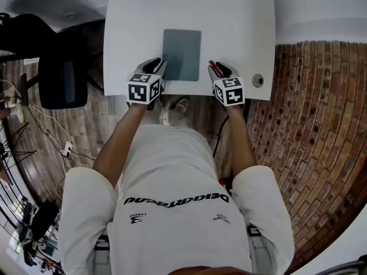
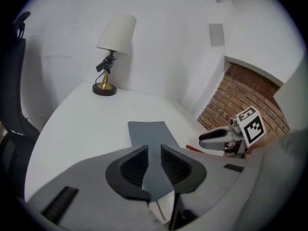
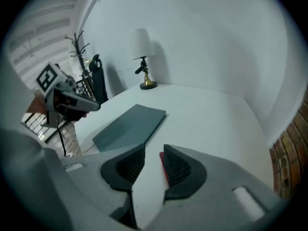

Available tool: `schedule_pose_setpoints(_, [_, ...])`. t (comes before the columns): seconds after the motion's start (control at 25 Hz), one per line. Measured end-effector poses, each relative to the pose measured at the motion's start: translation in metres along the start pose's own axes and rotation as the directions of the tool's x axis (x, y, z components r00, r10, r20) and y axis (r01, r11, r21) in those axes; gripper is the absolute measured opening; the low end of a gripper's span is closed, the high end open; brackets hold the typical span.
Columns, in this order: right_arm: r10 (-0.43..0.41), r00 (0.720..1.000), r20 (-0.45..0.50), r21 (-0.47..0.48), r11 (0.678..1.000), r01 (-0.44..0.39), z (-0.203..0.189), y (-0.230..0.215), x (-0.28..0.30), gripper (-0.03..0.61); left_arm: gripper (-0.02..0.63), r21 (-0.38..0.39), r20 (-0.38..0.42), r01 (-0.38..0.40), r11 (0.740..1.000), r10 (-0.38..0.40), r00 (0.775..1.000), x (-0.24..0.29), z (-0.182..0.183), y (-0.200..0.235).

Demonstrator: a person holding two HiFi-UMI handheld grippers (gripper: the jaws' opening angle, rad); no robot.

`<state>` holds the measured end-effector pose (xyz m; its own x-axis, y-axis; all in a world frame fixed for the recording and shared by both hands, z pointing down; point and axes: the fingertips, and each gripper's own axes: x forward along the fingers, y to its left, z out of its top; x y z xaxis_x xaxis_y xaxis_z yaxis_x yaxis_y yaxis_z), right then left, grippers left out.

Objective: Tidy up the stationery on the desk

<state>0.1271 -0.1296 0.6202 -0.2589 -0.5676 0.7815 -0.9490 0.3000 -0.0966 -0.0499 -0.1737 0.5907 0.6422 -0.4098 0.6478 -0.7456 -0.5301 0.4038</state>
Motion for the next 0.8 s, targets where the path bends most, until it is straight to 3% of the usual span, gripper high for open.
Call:
schedule_pose_setpoints(0.16, [-0.042, 0.997, -0.059, -0.185, 0.982, 0.03, -0.018, -0.002, -0.006, 0.115, 0.075, 0.034, 0.068, 0.023, 0.999, -0.026, 0.997, -0.024, 0.012, -0.017])
schedule_pose_setpoints(0.24, [-0.043, 0.995, -0.088, -0.234, 0.972, 0.022, -0.027, -0.003, -0.009, 0.115, 0.056, 0.065, 0.107, 0.029, 0.997, -0.035, 0.994, -0.036, 0.016, -0.028])
schedule_pose_setpoints(0.44, [-0.044, 0.989, -0.14, -0.281, 0.96, 0.003, -0.044, -0.01, -0.007, 0.085, 0.003, 0.153, 0.183, 0.029, 0.988, -0.057, 0.981, -0.059, 0.023, -0.049])
schedule_pose_setpoints(0.64, [-0.055, 0.983, -0.173, -0.309, 0.951, -0.001, -0.051, -0.016, -0.005, 0.075, -0.003, 0.168, 0.258, 0.027, 0.985, -0.071, 0.964, -0.085, 0.04, -0.062])
schedule_pose_setpoints(0.8, [-0.028, 0.974, -0.226, -0.335, 0.941, -0.051, -0.056, -0.019, -0.003, 0.081, -0.003, 0.185, 0.315, 0.02, 0.983, -0.078, 0.946, -0.099, 0.054, -0.072])
